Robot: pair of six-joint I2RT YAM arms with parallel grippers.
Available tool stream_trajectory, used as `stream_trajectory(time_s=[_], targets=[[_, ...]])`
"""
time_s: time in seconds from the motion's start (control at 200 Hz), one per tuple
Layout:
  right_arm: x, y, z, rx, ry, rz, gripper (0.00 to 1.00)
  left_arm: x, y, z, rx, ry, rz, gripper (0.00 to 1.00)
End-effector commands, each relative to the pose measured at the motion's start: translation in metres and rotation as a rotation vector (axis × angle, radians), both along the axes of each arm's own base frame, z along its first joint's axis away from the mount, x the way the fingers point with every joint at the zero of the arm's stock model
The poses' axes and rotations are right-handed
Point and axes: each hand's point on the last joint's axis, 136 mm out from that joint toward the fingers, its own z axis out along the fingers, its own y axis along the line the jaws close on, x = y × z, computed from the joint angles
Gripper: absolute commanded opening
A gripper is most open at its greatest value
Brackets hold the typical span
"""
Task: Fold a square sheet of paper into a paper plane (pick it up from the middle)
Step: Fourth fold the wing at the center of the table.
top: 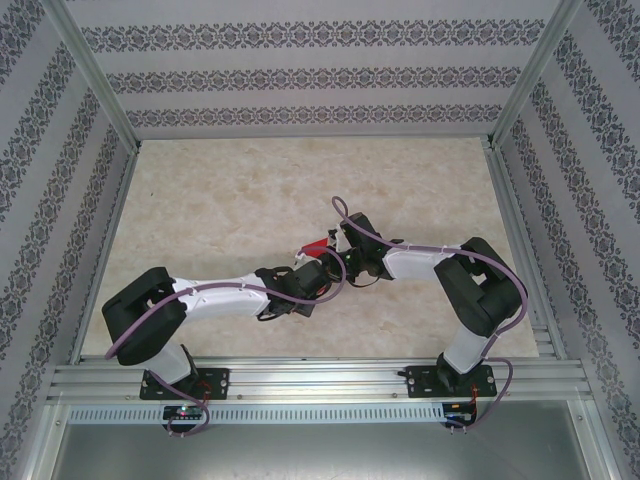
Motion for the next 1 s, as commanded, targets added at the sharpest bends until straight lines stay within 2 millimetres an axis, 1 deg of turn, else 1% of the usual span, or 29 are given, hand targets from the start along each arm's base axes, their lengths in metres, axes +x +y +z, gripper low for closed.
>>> stream_trajectory(time_s=[0.0, 0.215, 0.31, 0.415, 0.5, 0.994], targets=[[0.006, -0.002, 0.006, -0.006, -0.023, -0.028, 0.19, 0.0, 0.0, -0.003, 0.021, -0.022, -0.007, 0.3], [0.008, -0.008, 0.004, -0.019, -0.019, -0.046, 0.19, -0.003, 0.004, -0.01, 0.051, -0.015, -0.007, 0.27], [0.008, -0.009, 0.003, -0.018, -0.017, -0.047, 0.17, -0.003, 0.005, -0.009, 0.054, -0.023, 0.001, 0.27], [0.01, -0.01, 0.004, -0.017, -0.014, -0.054, 0.12, -0.002, 0.006, -0.01, 0.058, -0.028, 0.004, 0.28], [0.01, -0.009, 0.005, -0.01, -0.012, -0.054, 0.11, -0.003, 0.005, -0.011, 0.056, -0.023, 0.0, 0.27], [0.01, -0.01, 0.004, -0.016, -0.008, -0.052, 0.12, -0.002, 0.007, -0.019, 0.083, -0.024, 0.011, 0.19]])
